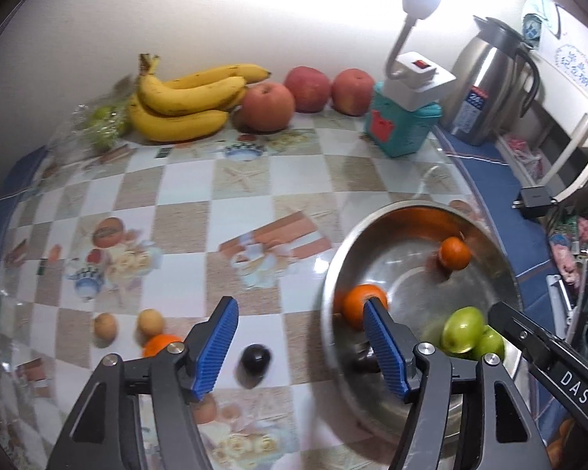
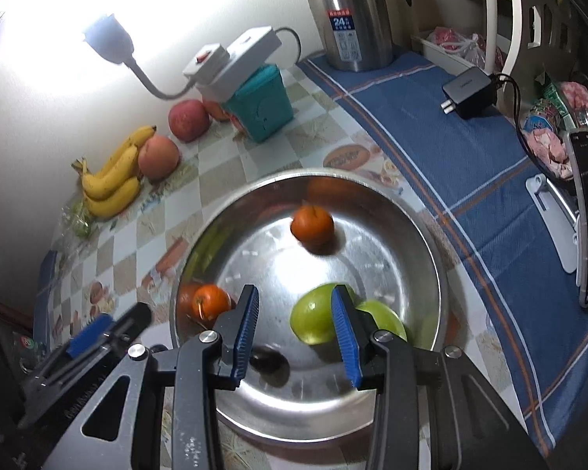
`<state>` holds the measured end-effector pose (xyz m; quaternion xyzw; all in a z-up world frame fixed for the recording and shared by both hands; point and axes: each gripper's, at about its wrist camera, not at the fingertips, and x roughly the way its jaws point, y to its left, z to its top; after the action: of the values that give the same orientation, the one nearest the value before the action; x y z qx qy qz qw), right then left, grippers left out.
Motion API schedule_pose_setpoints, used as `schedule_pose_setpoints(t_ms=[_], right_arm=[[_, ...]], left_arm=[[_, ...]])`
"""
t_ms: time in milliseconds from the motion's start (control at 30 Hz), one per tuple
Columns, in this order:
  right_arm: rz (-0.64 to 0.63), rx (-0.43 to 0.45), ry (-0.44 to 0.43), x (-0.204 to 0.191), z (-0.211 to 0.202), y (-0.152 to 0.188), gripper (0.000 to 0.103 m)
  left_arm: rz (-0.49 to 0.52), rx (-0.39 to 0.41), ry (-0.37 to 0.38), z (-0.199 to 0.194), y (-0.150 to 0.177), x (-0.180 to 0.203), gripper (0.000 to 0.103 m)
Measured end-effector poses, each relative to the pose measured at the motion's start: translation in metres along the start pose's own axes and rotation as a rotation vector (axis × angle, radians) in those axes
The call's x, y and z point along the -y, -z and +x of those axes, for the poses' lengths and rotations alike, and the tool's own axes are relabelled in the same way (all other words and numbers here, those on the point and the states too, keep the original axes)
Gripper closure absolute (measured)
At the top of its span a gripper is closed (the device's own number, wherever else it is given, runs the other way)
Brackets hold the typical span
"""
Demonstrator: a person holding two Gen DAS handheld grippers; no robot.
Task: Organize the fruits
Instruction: 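Open the left tool to drop its tangerine while the right tool releases its tangerine, then withdraw both tools from the tray toward the remaining fruit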
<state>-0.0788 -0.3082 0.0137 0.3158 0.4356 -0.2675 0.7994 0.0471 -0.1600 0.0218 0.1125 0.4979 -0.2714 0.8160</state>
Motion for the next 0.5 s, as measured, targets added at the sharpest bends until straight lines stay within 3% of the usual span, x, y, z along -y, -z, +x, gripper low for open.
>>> schedule_pose_setpoints(t_ms=[433,500], right_arm=[[-0.037,-0.053,0.03,-0.012,0.002,0.01,0.063],[-0.052,-0.061,0.045,-0.015,0.003,0.011,0.048]], left_arm=[[-0.022,-0.066,-0.163,-0.004,0.015,-0.028,0.032],[-0.036,-0.08,-0.174,-0.004,0.018,-0.032,0.032]])
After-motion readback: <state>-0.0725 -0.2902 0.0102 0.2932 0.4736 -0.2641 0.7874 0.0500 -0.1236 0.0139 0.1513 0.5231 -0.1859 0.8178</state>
